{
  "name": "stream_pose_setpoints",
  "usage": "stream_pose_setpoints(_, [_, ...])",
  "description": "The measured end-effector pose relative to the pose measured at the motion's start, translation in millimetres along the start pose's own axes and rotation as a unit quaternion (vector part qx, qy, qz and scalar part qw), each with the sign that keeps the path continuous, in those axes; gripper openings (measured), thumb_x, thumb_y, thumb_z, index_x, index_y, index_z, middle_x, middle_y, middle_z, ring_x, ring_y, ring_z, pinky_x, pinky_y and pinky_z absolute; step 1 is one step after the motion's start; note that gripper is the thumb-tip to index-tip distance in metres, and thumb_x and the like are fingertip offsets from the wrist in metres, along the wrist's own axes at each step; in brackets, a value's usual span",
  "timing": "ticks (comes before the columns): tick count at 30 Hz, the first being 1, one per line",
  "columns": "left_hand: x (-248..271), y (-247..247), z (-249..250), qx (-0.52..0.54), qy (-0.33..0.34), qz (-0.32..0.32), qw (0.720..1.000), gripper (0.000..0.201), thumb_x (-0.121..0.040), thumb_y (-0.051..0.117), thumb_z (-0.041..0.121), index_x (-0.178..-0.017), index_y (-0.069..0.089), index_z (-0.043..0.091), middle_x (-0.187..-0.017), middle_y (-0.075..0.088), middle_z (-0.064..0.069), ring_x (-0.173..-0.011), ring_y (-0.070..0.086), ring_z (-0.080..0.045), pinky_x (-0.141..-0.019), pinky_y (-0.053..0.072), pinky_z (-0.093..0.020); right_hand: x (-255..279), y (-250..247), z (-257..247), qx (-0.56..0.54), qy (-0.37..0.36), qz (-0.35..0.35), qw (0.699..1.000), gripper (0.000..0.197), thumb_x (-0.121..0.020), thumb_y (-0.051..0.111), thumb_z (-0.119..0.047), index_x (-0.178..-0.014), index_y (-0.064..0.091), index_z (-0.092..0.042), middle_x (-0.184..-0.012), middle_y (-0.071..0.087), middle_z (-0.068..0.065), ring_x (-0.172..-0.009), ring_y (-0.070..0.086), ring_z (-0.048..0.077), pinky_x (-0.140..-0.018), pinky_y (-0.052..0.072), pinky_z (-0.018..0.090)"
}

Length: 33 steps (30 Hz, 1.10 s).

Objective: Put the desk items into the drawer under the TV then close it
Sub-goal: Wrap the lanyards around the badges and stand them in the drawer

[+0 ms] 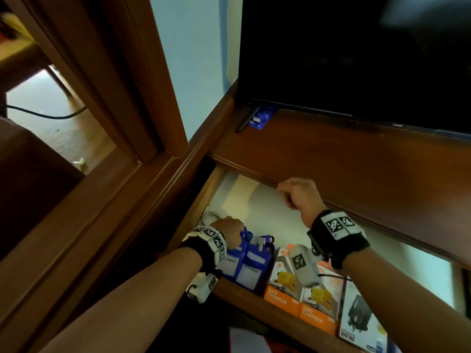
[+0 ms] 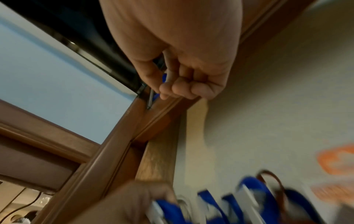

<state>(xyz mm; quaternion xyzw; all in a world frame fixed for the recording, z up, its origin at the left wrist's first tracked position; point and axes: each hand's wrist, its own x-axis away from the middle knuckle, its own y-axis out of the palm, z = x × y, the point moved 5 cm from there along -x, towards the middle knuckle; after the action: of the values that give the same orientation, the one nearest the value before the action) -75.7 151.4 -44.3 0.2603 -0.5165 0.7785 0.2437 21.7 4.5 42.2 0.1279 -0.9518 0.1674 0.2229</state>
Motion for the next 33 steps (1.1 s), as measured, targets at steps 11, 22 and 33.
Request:
stream_pose_setpoints(11, [-37,12,-5,-0.081,0.001,-0.084,0.993,0.044,-0.081,0.073,0.036,-0.105,0.064,0.001,-0.114,0.063,-0.015,-0.105,0.06,-0.032,-0.086,0.052,-0.039,-87,33,-73,0.131,-0.073,0.047,0.988,0.011,-0.085,0.061,-0.013,-0.093,0.067,-0.013,-0.097,0.066,0.004,-0.091,0.059,0.019,-0.081,0.047,0.031])
stream_pose_setpoints(22, [-42,-39,-41,0.078,-0.012,-0.002,0.997,0.04,-0.081,0.065,0.036,-0.114,0.065,0.013,-0.117,0.065,-0.007,-0.106,0.061,-0.024,-0.092,0.051,-0.036,-180,70,-95,0.321,-0.085,0.043,0.942,0.077,-0.081,0.065,-0.025,-0.148,0.026,-0.023,-0.157,0.015,0.008,-0.141,0.022,0.034,-0.112,0.029,0.043])
stream_pose_setpoints(33, [-36,-76,-49,0.281,0.019,0.095,0.955,0.02,-0.084,0.064,0.032,-0.097,0.068,0.018,-0.105,0.068,-0.001,-0.099,0.062,-0.017,-0.091,0.051,-0.036,-140,64,-65,0.522,-0.126,0.02,0.843,0.074,-0.089,0.045,-0.053,-0.15,0.015,-0.024,-0.16,0.0,0.006,-0.145,0.011,0.03,-0.112,0.02,0.056])
